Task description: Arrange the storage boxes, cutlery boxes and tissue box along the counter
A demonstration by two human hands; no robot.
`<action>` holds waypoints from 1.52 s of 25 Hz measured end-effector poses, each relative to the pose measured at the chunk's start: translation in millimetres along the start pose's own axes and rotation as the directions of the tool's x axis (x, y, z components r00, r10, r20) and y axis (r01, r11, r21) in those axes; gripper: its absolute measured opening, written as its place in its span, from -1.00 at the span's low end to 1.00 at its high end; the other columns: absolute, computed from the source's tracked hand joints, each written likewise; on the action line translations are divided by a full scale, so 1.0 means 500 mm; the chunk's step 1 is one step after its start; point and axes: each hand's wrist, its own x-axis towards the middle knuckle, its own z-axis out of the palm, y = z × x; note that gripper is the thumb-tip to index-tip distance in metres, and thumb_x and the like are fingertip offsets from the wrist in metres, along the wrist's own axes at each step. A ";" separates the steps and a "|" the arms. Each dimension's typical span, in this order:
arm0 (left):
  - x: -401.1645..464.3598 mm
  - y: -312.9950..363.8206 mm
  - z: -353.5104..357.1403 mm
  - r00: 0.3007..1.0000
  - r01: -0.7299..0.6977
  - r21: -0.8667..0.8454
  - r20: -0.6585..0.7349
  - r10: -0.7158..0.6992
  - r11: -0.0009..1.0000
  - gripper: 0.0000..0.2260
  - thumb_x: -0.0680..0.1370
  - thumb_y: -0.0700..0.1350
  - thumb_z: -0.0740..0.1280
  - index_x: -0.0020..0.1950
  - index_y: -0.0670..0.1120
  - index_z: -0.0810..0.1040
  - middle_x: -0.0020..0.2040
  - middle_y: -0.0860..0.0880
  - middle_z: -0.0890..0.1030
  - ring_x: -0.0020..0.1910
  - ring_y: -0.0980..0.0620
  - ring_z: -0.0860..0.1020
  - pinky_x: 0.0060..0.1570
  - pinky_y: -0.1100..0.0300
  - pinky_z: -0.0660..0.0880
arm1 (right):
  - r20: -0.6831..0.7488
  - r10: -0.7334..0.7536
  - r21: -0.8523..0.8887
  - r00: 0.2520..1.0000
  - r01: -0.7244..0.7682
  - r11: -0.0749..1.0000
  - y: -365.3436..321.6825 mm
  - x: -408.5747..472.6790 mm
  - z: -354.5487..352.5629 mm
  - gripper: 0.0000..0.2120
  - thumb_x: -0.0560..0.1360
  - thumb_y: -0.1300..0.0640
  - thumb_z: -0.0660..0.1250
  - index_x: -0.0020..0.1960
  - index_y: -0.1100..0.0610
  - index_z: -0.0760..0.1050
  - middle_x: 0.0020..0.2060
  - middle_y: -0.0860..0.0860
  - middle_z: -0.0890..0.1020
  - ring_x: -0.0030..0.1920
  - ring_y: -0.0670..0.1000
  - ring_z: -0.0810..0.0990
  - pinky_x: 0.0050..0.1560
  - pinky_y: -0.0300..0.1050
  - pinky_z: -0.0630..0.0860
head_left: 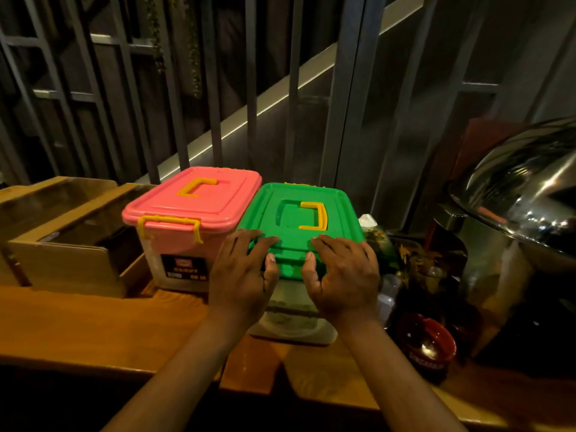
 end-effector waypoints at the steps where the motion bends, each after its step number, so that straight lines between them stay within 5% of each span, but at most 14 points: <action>1: 0.010 -0.006 0.008 1.000 -0.002 0.004 0.014 0.002 1.000 -0.68 0.58 -0.04 0.13 0.20 -0.05 0.59 0.18 -0.12 0.55 0.22 -0.13 0.47 0.25 0.01 0.39 | 0.006 0.004 -0.003 1.000 -0.004 1.000 0.003 0.009 0.009 -0.67 0.49 -0.08 0.22 0.07 0.06 0.64 0.05 -0.03 0.69 0.05 0.09 0.62 0.19 0.18 0.42; 25: 0.122 -0.060 0.124 0.995 -0.027 0.012 0.098 0.026 1.000 -0.69 0.59 -0.02 0.12 0.23 -0.05 0.55 0.18 -0.14 0.55 0.21 -0.16 0.48 0.23 -0.07 0.41 | 0.071 0.067 -0.072 0.995 -0.062 0.995 0.058 0.111 0.112 -0.62 0.54 -0.12 0.15 0.13 0.05 0.62 0.07 -0.03 0.68 0.07 0.06 0.57 0.22 0.09 0.38; 34: 0.124 -0.035 0.070 0.965 -0.050 0.135 0.261 0.013 0.990 -0.57 0.55 0.11 0.05 0.26 0.01 0.56 0.21 -0.10 0.59 0.24 -0.16 0.48 0.22 -0.09 0.39 | 0.342 0.098 -0.125 0.935 -0.058 0.990 0.046 0.114 0.069 -0.53 0.59 -0.20 0.05 0.36 -0.01 0.45 0.34 -0.03 0.53 0.36 0.04 0.43 0.43 0.20 0.23; 38: 0.105 0.019 0.036 0.951 -0.094 0.062 0.302 0.071 0.994 -0.57 0.49 0.15 0.15 0.26 0.05 0.55 0.26 -0.07 0.58 0.30 -0.14 0.46 0.33 -0.15 0.31 | 0.221 0.177 -0.266 0.959 -0.116 0.957 0.040 0.078 0.007 -0.50 0.55 -0.23 0.06 0.30 0.00 0.52 0.26 0.02 0.59 0.29 0.08 0.50 0.32 0.19 0.35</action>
